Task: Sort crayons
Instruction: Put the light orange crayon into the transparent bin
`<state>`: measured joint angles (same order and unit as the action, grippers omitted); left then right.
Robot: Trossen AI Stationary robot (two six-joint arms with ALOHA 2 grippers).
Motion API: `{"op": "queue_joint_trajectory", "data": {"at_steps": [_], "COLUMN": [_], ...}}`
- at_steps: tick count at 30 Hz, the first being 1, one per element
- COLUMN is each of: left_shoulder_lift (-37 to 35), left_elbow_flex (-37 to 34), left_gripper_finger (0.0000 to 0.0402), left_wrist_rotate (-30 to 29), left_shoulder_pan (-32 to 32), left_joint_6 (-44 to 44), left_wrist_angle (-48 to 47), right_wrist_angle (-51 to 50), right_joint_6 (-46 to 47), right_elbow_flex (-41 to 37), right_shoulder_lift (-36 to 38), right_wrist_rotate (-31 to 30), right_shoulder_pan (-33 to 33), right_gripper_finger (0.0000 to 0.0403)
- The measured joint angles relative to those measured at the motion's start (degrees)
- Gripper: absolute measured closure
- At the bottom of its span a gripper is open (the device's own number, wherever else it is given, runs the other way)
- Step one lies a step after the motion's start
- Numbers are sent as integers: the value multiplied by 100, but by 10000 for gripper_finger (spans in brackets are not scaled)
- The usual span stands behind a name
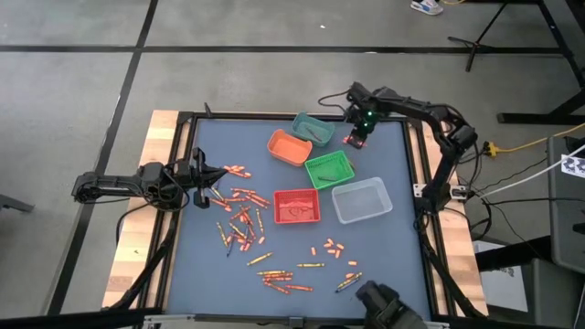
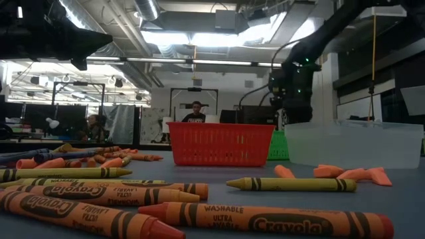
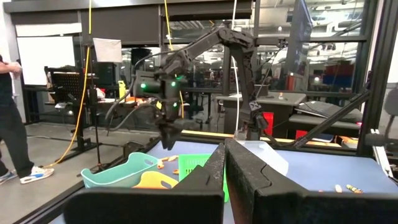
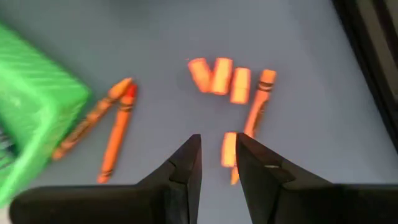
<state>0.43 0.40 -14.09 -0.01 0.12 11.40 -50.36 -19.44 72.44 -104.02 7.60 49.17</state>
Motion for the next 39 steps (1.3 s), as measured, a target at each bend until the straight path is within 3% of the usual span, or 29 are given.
{"op": "queue_joint_trajectory", "data": {"at_steps": [7, 18, 28, 39], "left_shoulder_lift": [0, -2, -2, -2], "left_elbow_flex": [0, 0, 0, 0], "left_gripper_finger": [401, 401, 401, 401], "left_wrist_rotate": [-1, 0, 0, 0], "left_shoulder_pan": [0, 0, 0, -2], "left_joint_6": [2, 2, 2, 2], "left_wrist_angle": [-7, -22, -22, -22], "right_wrist_angle": [895, 1473, 1916, 1988], "right_joint_6": [9, 9, -10, -33], "right_elbow_flex": [-383, -906, -1318, -1331], "right_shoulder_lift": [-1, -4, 21, 14], "right_wrist_rotate": [-184, -692, -709, -802], "right_shoulder_pan": [106, 72, 72, 65], "right_gripper_finger": [306, 306, 307, 394]}}
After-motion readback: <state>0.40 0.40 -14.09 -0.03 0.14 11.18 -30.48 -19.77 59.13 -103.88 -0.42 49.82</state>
